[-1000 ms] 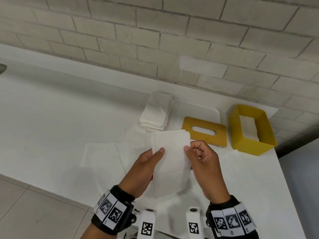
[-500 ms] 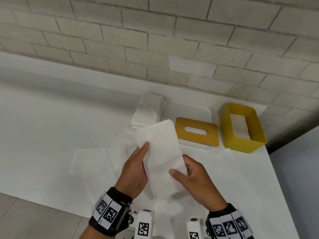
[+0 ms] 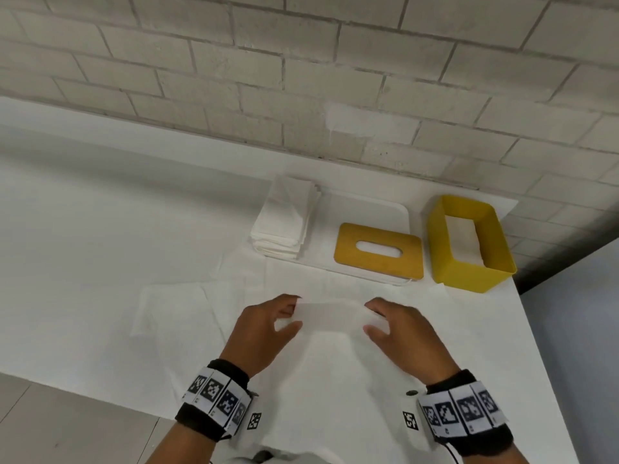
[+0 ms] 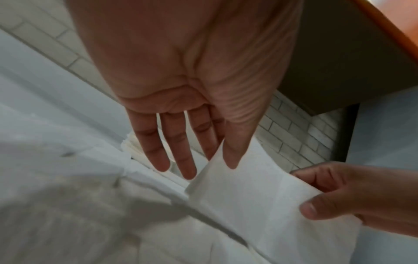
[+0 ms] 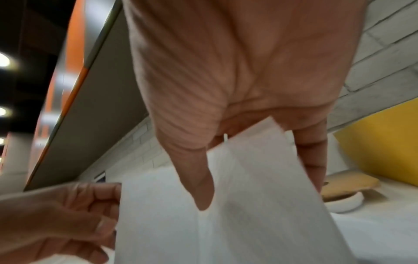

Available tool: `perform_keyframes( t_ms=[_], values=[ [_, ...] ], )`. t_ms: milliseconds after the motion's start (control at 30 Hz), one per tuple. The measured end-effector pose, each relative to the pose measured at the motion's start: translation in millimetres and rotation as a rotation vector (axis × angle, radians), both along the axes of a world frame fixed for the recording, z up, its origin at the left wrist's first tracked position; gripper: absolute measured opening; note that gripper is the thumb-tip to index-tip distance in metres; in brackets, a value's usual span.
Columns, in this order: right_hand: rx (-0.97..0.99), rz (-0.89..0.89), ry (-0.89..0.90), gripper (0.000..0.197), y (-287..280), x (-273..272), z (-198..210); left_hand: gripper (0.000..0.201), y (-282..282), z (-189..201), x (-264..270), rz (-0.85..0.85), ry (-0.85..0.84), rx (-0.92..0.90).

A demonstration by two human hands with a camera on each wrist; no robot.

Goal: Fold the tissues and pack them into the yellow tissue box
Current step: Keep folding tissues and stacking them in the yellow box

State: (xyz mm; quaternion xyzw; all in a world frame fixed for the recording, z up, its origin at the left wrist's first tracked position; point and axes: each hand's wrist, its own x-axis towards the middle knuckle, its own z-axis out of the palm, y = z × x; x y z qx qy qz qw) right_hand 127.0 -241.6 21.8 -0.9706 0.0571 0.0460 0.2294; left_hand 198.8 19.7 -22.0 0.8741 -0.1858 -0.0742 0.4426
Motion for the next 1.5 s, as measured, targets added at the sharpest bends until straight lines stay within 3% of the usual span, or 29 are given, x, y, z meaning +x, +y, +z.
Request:
perform_keyframes(
  t_ms=[267, 433, 733, 833, 900, 967, 1033, 1100, 1167, 1300, 1500],
  values=[
    [-0.045, 0.02, -0.065, 0.02, 5, 2, 4, 0.018, -8, -4, 0, 0.022, -0.036, -0.066],
    [0.032, 0.047, 0.012, 0.02, 3, 6, 8, 0.028, -5, 1, 2, 0.008, -0.024, -0.114],
    [-0.121, 0.152, 0.025, 0.02, 32, 25, 9, 0.022, -13, -4, 2, 0.027, -0.012, -0.085],
    [-0.215, 0.181, 0.032, 0.024, 45, 31, 0, 0.03, -12, -6, 0, 0.028, -0.026, -0.11],
    [-0.206, 0.165, 0.013, 0.025, 47, 30, -3, 0.048, -10, -9, 0, 0.051, -0.021, -0.147],
    [-0.098, 0.111, -0.059, 0.024, 44, 28, 2, 0.071, -6, -10, 1, 0.111, 0.069, -0.209],
    [0.116, 0.031, -0.18, 0.021, 39, 25, 10, 0.086, -4, -5, 2, 0.14, 0.287, -0.322],
    [0.386, -0.082, -0.241, 0.012, 35, 22, 23, 0.083, -7, 6, -1, 0.078, 0.49, -0.488],
    [0.63, -0.17, -0.219, 0.012, 38, 19, 32, 0.068, -16, 20, -5, -0.005, 0.553, -0.625],
    [0.764, -0.241, -0.248, 0.022, 48, 12, 31, 0.036, -42, 45, -12, 0.005, 0.398, -0.704],
    [0.823, -0.33, -0.419, 0.024, 54, 8, 25, 0.026, -62, 51, -18, 0.096, 0.155, -0.559]
  ],
)
